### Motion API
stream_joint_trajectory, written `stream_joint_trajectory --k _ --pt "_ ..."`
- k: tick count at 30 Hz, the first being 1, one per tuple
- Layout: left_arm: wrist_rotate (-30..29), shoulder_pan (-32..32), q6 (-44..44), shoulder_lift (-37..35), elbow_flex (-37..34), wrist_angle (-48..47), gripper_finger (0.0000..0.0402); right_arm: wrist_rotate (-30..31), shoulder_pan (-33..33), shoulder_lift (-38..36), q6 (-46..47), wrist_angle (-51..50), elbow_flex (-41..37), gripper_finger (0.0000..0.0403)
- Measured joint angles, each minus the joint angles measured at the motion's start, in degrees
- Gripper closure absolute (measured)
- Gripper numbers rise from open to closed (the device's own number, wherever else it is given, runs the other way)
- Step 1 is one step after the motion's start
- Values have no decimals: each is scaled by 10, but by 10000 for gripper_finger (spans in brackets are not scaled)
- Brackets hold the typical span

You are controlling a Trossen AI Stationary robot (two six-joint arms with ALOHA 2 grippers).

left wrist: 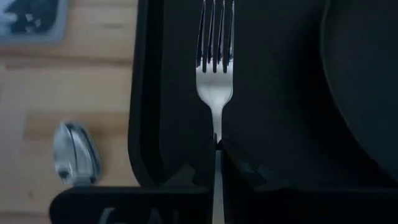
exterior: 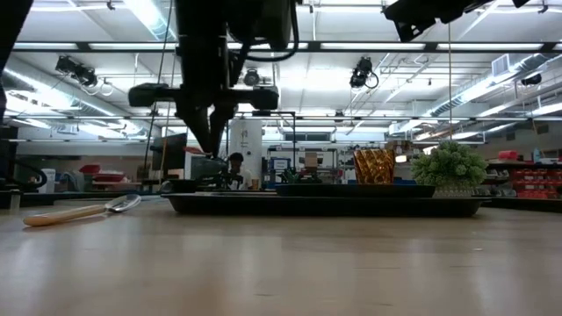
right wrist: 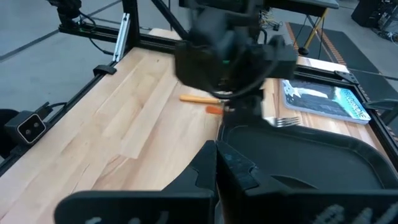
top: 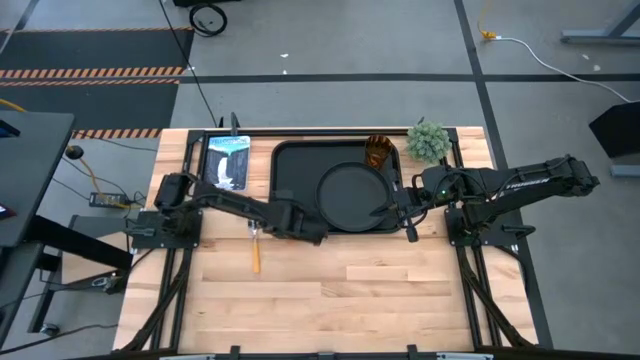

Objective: Pick and place plate/cup/fork/spoon on tray
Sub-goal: Put the orange fork to the left of the black plate on the black tray

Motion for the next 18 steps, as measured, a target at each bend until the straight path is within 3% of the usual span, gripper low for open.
stream_joint_trajectory --k 18 --pt "9 138 169 27 0 151 381 -10 0 -61 -19 -32 0 394"
